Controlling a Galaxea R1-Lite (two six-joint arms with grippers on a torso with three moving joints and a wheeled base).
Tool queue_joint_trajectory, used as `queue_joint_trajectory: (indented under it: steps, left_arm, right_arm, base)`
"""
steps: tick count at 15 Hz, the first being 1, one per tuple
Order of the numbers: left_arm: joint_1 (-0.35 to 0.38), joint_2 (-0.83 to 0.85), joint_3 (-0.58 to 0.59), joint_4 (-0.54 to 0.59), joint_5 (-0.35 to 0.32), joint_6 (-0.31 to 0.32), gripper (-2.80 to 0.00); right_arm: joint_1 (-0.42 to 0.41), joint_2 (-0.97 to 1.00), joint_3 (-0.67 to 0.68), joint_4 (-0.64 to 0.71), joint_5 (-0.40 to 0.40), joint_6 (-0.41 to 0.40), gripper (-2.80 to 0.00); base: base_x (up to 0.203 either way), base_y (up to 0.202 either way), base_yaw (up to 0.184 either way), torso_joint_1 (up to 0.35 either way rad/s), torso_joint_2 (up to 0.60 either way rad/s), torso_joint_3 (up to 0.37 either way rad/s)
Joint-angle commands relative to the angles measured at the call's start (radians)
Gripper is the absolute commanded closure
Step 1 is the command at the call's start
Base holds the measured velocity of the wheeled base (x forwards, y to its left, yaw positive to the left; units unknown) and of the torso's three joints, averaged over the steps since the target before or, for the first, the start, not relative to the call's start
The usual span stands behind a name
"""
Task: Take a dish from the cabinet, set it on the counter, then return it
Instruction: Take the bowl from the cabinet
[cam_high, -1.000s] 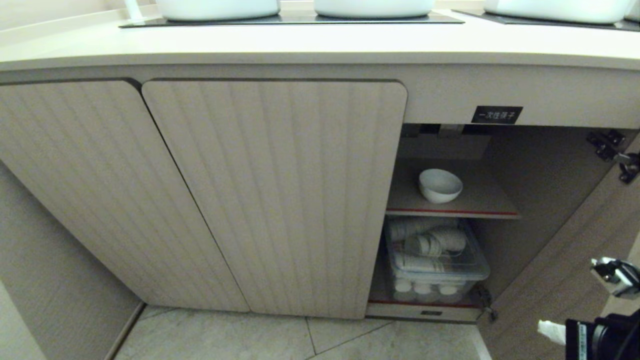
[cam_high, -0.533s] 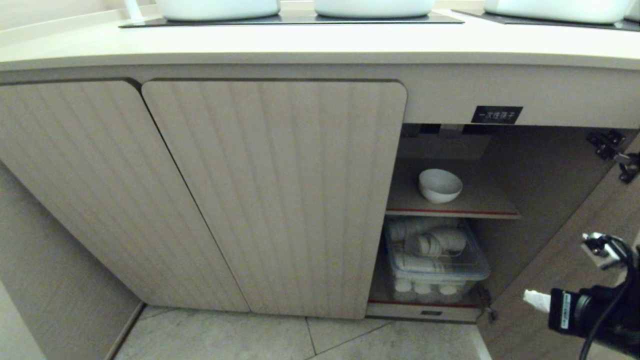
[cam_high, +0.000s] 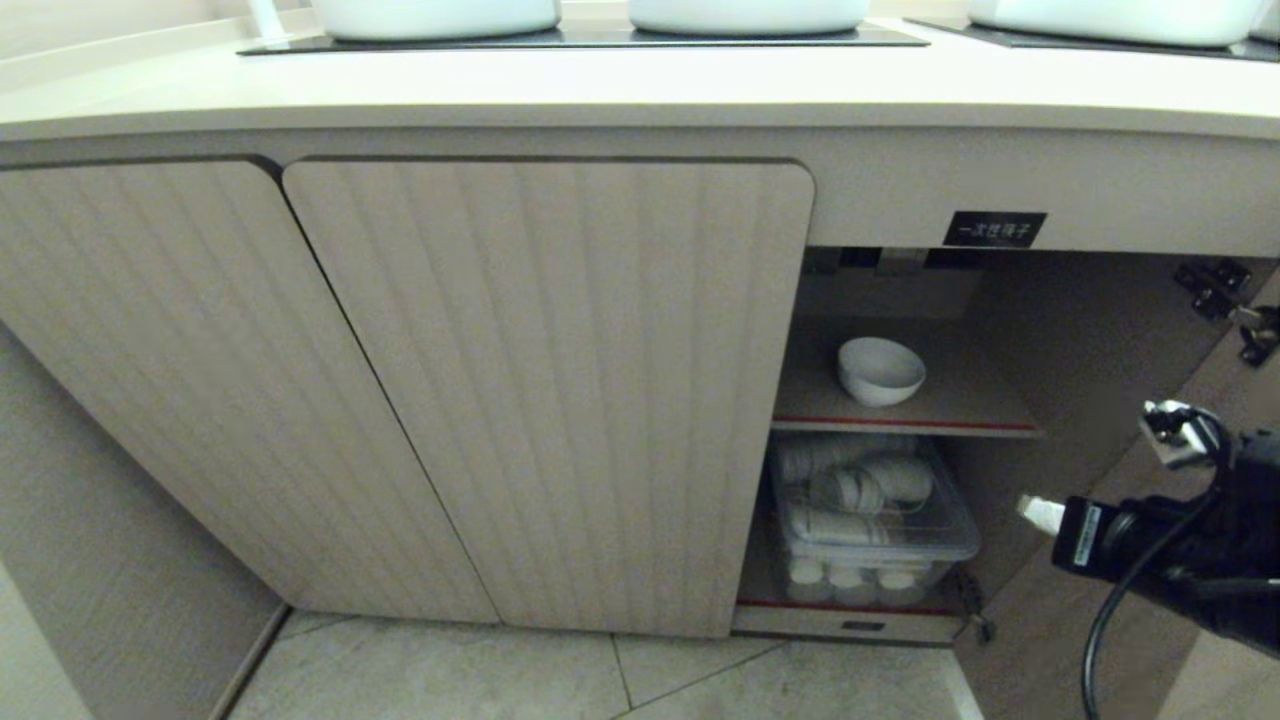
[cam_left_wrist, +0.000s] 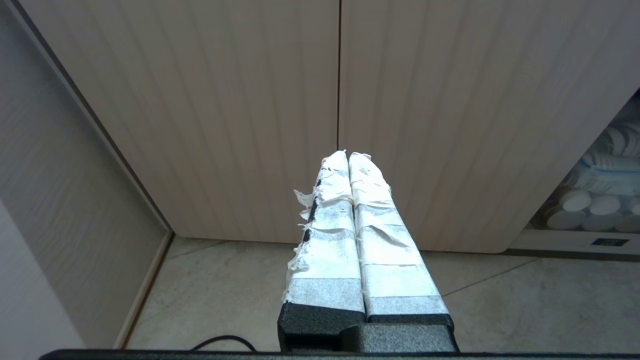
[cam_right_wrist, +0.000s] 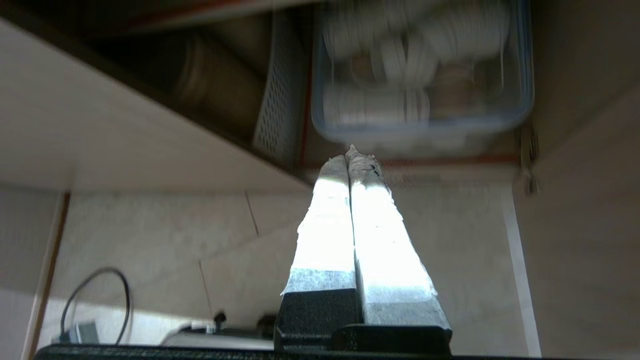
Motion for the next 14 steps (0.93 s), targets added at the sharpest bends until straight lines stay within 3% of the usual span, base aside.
queue_joint_trajectory:
  steps: [1, 8, 14]
  left_arm:
    - [0.000, 0.000, -0.001, 0.000, 0.001, 0.000, 0.00]
    - [0.000, 0.000, -0.001, 0.000, 0.001, 0.000, 0.00]
    - [0.000, 0.000, -0.001, 0.000, 0.000, 0.000, 0.00]
  right_arm:
    - [-0.001, 0.030, -0.003, -0.018, 0.001, 0.003, 0.00]
    - [-0.001, 0.176, -0.032, -0.163, -0.002, -0.035, 0.00]
    - [-0.071, 0.378, -0.081, -0.427, -0.012, -0.078, 0.00]
  base:
    - [0.000, 0.000, 0.000, 0.000, 0.00, 0.000]
    - [0.000, 0.000, 0.000, 0.000, 0.00, 0.000]
    - [0.000, 0.000, 0.000, 0.000, 0.00, 0.000]
